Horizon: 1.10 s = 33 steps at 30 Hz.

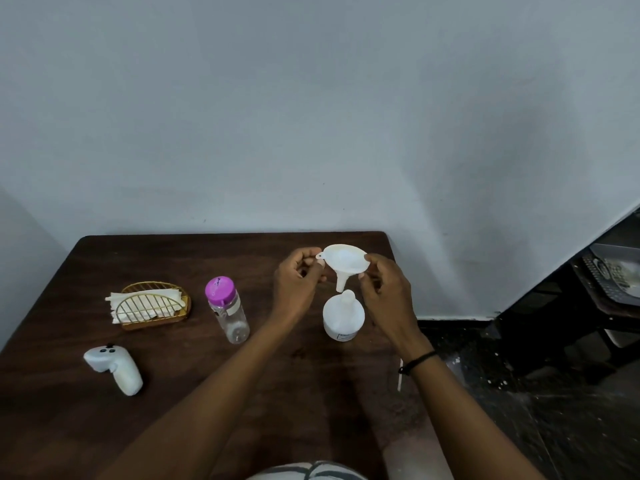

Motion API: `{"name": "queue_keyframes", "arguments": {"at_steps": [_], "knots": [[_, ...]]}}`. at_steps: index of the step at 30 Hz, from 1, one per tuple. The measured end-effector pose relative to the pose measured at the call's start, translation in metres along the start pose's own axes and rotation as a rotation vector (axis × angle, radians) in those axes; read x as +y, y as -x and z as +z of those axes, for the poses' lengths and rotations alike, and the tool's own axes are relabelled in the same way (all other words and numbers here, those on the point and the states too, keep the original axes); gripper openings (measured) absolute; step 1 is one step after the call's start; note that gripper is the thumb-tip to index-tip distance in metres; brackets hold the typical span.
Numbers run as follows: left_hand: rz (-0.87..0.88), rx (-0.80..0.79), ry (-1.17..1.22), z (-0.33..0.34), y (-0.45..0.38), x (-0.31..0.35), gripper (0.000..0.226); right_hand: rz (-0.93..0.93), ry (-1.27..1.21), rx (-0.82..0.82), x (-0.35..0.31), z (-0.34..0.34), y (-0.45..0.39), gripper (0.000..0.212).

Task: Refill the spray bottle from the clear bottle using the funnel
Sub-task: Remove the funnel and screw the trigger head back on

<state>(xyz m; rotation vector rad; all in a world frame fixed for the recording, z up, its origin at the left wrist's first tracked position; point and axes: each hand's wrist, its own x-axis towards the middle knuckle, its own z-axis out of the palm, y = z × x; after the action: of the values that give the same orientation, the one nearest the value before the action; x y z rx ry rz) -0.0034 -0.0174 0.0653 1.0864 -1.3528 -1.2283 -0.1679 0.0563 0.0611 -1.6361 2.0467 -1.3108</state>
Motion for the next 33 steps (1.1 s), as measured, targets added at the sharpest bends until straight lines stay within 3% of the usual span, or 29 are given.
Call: {"name": "queue_keyframes", "arguments": {"at_steps": [10, 14, 19, 23, 33], "knots": [[-0.071, 0.239, -0.270, -0.035, -0.005, -0.035, 0.008, 0.004, 0.051, -0.241, -0.025, 0.060, -0.013, 0.026], [-0.135, 0.248, -0.325, -0.040, -0.008, -0.049, 0.016, 0.078, 0.130, -0.321, -0.033, 0.082, -0.014, 0.029], [-0.238, 0.208, -0.358, -0.044, -0.011, -0.068, 0.027, 0.120, 0.196, -0.442, -0.034, 0.105, -0.011, 0.016], [-0.352, 0.166, -0.322, -0.044, -0.008, -0.082, 0.047, 0.168, 0.206, -0.509, -0.035, 0.118, -0.010, 0.020], [-0.554, 0.167, -0.371, -0.043, -0.007, -0.106, 0.057, 0.255, 0.282, -0.679, -0.030, 0.142, -0.008, 0.027]]}}
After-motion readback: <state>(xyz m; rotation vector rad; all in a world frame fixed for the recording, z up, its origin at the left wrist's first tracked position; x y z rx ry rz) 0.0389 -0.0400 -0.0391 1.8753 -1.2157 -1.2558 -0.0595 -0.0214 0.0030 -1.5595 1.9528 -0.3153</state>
